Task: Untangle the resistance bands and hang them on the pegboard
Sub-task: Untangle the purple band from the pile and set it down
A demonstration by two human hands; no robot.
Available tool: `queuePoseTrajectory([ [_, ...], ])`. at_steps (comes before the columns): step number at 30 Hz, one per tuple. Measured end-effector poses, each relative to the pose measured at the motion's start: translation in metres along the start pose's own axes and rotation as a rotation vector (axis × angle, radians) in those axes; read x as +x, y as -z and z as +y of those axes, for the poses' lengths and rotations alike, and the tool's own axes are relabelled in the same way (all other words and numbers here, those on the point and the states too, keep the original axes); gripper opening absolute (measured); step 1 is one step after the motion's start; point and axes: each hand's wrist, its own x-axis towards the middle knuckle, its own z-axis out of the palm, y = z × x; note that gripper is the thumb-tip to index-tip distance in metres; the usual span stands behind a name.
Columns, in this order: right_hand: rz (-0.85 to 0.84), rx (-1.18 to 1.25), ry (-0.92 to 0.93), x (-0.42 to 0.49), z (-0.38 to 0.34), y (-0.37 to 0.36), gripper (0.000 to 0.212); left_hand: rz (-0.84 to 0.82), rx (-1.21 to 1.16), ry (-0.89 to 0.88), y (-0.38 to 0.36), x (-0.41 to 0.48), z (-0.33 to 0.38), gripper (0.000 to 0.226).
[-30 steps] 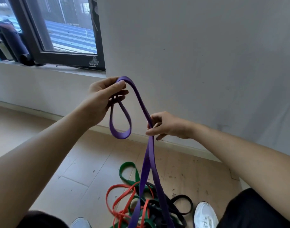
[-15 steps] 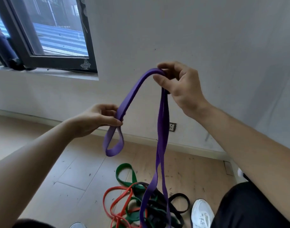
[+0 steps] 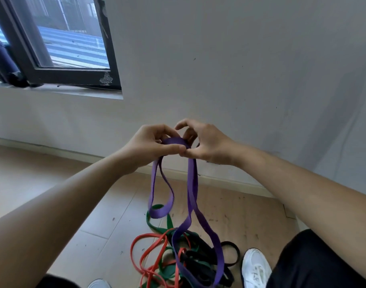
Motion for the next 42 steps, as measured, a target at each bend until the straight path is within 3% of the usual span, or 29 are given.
queuePoseTrajectory([
  [5, -0.11, 0.085, -0.101, 0.001, 0.01, -0.003, 0.061, 0.005, 0.109, -0.083, 0.0, -0.001, 0.002, 0.027],
  [11, -0.404, 0.223, -0.326, -0.009, 0.029, -0.02, 0.04, 0.179, -0.242, -0.072, 0.017, 0.005, 0.009, 0.03],
  [14, -0.456, 0.309, -0.354, -0.01, 0.034, -0.032, 0.034, 0.229, -0.379, -0.066, 0.029, 0.006, 0.01, 0.031],
  [19, -0.394, 0.398, -0.344, 0.002, 0.028, -0.05, 0.048, 0.266, -0.526, -0.046, 0.039, 0.004, 0.014, 0.027],
  [27, -0.236, 0.409, -0.247, 0.011, 0.012, -0.048, 0.021, 0.294, -0.586, -0.055, 0.052, 0.0, 0.012, 0.023],
  [32, -0.181, 0.447, -0.215, 0.016, -0.002, -0.032, 0.05, 0.234, -0.542, -0.056, 0.043, -0.003, 0.012, 0.036],
  [37, -0.154, 0.533, -0.2, 0.016, -0.011, -0.037, 0.021, 0.228, -0.546, -0.042, 0.039, 0.0, 0.013, 0.031],
  [42, -0.14, 0.407, -0.208, 0.017, -0.006, -0.038, 0.018, 0.262, -0.517, -0.017, 0.039, 0.001, 0.01, 0.034],
])
